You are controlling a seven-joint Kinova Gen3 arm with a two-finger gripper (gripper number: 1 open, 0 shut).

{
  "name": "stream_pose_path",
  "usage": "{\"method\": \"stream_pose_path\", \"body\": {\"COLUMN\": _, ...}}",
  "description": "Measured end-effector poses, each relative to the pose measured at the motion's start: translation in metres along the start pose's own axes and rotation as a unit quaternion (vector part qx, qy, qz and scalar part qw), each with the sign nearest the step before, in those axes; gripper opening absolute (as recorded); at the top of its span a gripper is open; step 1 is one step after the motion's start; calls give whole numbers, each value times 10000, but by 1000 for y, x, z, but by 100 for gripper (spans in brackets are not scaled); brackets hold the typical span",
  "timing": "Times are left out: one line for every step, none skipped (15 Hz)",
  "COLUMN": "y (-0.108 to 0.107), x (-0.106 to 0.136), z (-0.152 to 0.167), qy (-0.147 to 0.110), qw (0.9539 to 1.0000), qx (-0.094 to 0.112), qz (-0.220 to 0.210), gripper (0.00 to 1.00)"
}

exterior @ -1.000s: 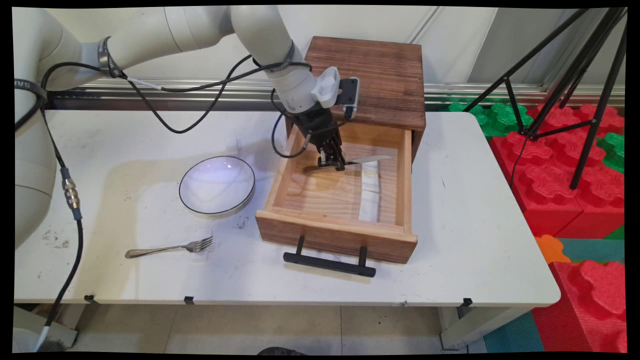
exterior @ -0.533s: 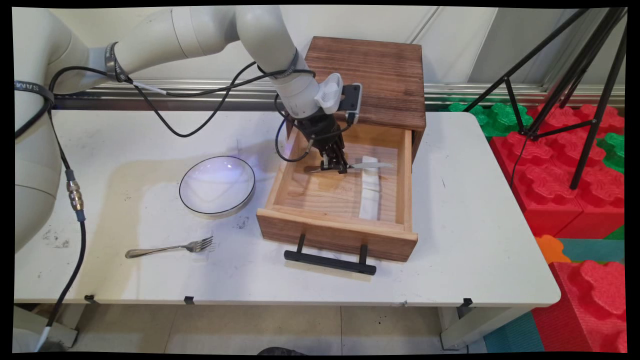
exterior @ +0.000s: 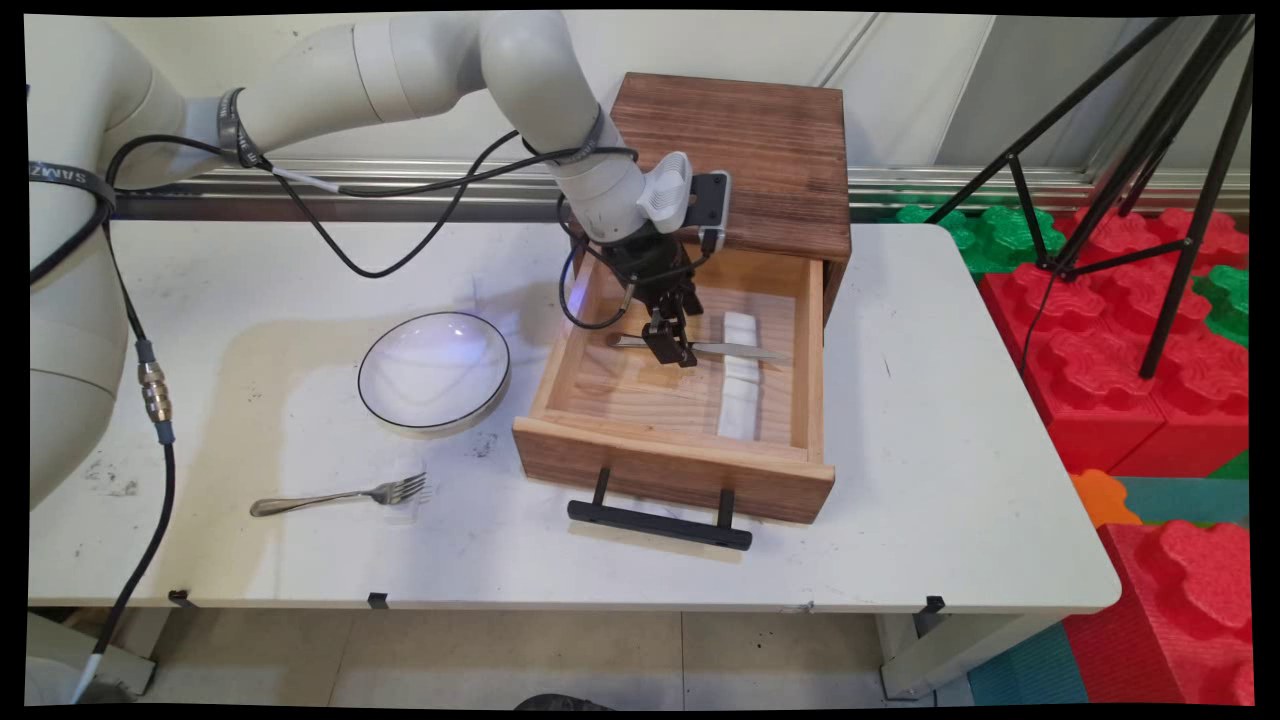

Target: Place the picked object into the drawer

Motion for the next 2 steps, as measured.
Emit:
{"method": "stream_pose_path", "body": {"y": 0, "x": 1, "z": 0, "qy": 12, "qw": 10000, "qx": 21, "qz": -20, "gripper": 100}}
{"method": "stream_pose_path", "body": {"y": 0, "x": 1, "z": 0, "qy": 22, "qw": 10000, "qx": 40, "qz": -41, "gripper": 100}}
